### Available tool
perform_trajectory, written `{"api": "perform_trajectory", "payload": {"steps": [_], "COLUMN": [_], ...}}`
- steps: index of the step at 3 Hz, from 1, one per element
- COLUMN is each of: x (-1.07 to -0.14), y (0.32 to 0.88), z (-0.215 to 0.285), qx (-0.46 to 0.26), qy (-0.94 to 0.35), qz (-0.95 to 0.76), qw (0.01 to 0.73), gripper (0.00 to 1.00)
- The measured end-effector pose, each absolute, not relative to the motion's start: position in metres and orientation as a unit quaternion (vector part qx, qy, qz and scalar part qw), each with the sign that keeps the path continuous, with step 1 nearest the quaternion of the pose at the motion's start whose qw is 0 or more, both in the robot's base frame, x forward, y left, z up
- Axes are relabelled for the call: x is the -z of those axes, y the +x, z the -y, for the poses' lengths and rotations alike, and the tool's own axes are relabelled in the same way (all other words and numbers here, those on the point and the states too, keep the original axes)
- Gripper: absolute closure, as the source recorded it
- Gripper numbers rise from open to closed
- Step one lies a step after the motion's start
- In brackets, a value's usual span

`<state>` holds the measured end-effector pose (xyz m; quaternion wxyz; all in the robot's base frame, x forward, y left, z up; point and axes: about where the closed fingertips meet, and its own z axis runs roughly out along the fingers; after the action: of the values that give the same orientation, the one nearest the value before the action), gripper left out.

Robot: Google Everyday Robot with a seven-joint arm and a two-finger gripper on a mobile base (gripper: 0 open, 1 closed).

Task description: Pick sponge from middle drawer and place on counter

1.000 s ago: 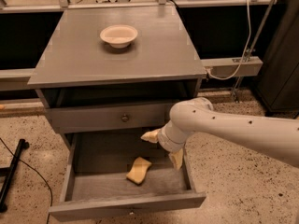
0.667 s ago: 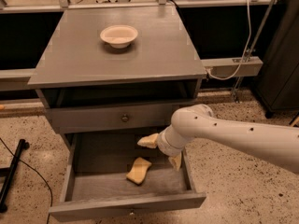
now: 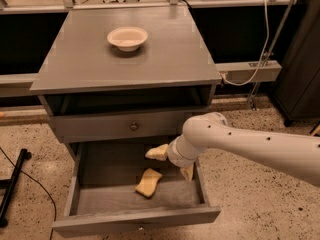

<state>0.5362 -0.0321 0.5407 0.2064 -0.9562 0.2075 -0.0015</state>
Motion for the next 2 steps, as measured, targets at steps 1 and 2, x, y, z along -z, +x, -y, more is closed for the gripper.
{"api": "perform_trajectory", "payload": {"steps": [1, 2], "x": [-0.525, -0.489], "y": [0.537, 0.547], "z": [0.027, 0.019], "qx": [0.002, 0.005], "qy": [-0.962, -0.963], "qz": [-0.178, -0.134], "qw": [0.207, 0.232], "gripper": [0.00, 0.00]}}
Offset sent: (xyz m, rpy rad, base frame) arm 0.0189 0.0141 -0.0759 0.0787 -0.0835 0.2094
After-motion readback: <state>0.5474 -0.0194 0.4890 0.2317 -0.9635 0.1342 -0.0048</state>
